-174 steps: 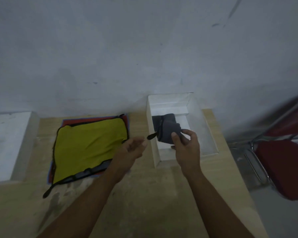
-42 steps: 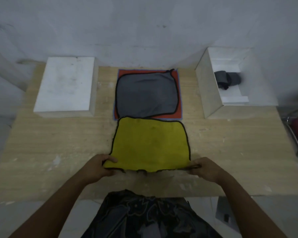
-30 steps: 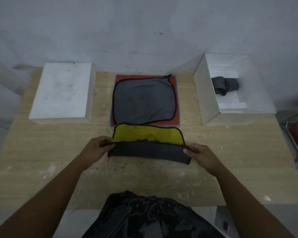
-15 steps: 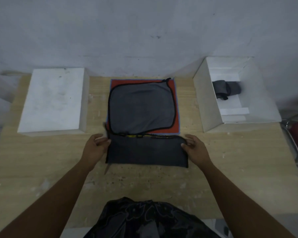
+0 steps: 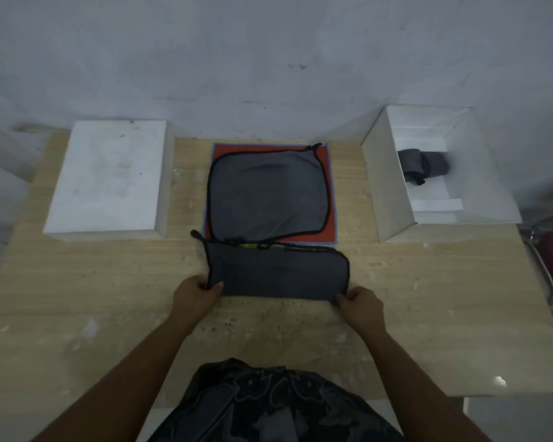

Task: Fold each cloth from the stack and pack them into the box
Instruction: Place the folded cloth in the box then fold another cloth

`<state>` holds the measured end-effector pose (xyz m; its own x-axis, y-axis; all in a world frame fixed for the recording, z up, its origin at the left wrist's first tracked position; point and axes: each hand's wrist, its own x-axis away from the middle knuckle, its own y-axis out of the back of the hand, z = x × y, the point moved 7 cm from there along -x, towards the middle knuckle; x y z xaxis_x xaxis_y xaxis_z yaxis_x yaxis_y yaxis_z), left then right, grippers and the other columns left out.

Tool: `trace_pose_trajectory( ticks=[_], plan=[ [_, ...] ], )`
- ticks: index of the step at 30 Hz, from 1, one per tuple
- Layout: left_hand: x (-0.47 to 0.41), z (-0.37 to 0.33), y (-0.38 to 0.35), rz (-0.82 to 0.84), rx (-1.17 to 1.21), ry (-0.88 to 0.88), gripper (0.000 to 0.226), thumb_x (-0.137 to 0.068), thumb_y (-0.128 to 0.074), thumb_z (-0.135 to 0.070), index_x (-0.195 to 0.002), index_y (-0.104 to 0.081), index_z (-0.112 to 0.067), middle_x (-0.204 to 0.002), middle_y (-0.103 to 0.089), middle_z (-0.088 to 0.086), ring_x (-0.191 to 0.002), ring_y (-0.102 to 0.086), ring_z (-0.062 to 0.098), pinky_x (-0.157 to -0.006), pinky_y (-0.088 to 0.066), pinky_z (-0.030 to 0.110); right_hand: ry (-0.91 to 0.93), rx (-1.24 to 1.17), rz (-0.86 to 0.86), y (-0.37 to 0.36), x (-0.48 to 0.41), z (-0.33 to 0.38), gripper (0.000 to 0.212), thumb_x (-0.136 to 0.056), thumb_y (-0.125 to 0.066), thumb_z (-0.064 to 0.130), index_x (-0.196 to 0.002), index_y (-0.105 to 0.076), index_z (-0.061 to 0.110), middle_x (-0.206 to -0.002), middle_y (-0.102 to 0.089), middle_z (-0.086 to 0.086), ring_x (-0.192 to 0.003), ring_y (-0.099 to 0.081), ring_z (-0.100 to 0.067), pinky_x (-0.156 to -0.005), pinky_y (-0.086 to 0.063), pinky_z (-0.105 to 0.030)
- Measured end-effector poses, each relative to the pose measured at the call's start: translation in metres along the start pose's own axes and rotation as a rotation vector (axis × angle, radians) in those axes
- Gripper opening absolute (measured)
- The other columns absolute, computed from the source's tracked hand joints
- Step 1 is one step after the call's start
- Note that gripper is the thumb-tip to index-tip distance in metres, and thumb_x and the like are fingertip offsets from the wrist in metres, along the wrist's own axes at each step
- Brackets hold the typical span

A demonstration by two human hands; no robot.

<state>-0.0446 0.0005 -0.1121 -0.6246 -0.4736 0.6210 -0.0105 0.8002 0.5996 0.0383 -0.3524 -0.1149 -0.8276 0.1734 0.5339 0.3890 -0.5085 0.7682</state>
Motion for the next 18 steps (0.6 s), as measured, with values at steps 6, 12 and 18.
trace_pose_trajectory(
  ticks=[6, 12, 18],
  plan=[
    [0.013, 0.007, 0.01, 0.018, 0.467, 0.034, 0.022, -0.087, -0.067, -0.013, -0.084, -0.046, -0.007, -0.076, -0.06, 0.012, -0.063, -0.057, 0.02, -0.051, -0.046, 0.026, -0.006, -0.47, 0.025, 0.008, 0.001, -0.01, 0.02, -0.082, -0.066, 0.016, -0.078, -0.047, 0.021, -0.074, -0.065, -0.017, -0.066, -0.063, -0.031, -0.055, -0.05, -0.035],
    [0.025, 0.011, 0.019, 0.088, 0.546, -0.075, 0.007, -0.095, -0.053, -0.009, -0.097, -0.047, -0.011, -0.077, -0.058, 0.009, -0.061, -0.047, 0.019, -0.046, -0.042, 0.019, -0.01, -0.608, 0.267, 0.009, 0.007, -0.027, 0.031, -0.094, -0.042, 0.0, -0.079, -0.067, 0.008, -0.075, -0.059, -0.017, -0.066, -0.055, -0.027, -0.059, -0.042, -0.033],
    [0.026, 0.017, 0.018, 0.121, 0.555, -0.096, 0.012, -0.088, -0.062, -0.004, -0.098, -0.066, -0.01, -0.083, -0.065, 0.007, -0.075, -0.056, 0.022, -0.053, -0.048, 0.015, 0.137, -0.464, 0.363, 0.017, 0.004, -0.024, 0.019, -0.086, -0.062, 0.0, -0.095, -0.069, 0.015, -0.083, -0.065, -0.009, -0.067, -0.057, -0.018, -0.06, -0.047, -0.027]
  ],
)
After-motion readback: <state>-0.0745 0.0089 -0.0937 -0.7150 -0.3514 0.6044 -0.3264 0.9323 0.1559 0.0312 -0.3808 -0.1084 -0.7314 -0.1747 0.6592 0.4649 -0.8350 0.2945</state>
